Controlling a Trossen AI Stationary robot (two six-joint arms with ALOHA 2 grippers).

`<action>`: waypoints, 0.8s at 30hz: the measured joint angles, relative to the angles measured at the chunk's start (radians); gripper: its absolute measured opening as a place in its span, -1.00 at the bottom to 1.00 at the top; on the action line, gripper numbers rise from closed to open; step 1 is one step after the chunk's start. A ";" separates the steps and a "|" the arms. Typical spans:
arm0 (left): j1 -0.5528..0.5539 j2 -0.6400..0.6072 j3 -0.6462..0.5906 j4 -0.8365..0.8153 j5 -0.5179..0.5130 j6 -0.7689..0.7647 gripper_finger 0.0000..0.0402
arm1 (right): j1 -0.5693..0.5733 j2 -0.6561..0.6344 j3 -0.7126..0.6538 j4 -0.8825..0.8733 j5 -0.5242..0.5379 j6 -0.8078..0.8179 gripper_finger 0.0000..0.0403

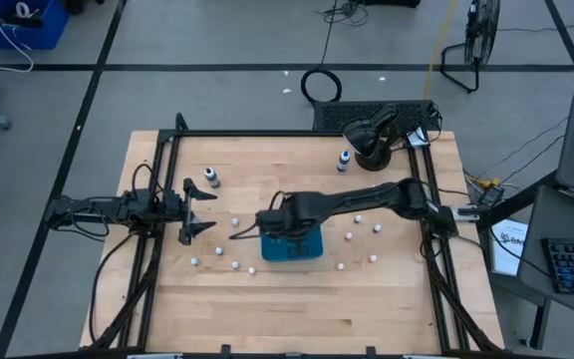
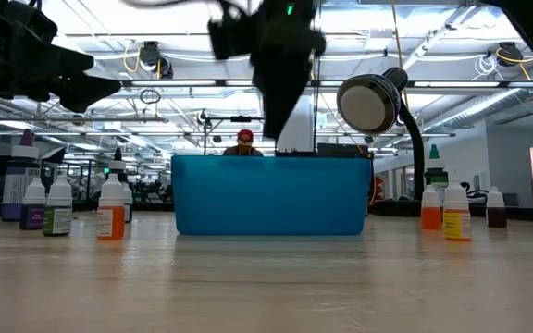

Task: Pick & Place food coloring
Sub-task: Put the small violet food coloring bottle into the blue bin

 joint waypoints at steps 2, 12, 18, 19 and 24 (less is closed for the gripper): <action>0.000 0.000 0.000 0.000 0.000 0.000 0.82 | -0.001 0.016 -0.043 0.055 -0.020 -0.007 -0.73; 0.000 0.000 0.000 0.000 0.000 0.000 0.82 | -0.019 0.018 -0.283 0.237 -0.076 -0.009 -0.73; 0.000 0.000 0.000 0.000 0.000 0.000 0.82 | -0.019 0.008 -0.357 0.295 -0.076 -0.009 -0.73; 0.000 0.000 0.000 0.000 0.000 0.000 0.82 | -0.019 0.009 -0.359 0.299 -0.076 -0.009 -0.73; 0.000 0.000 0.000 0.000 0.000 0.000 0.82 | -0.018 0.003 -0.361 0.314 -0.075 -0.004 -0.67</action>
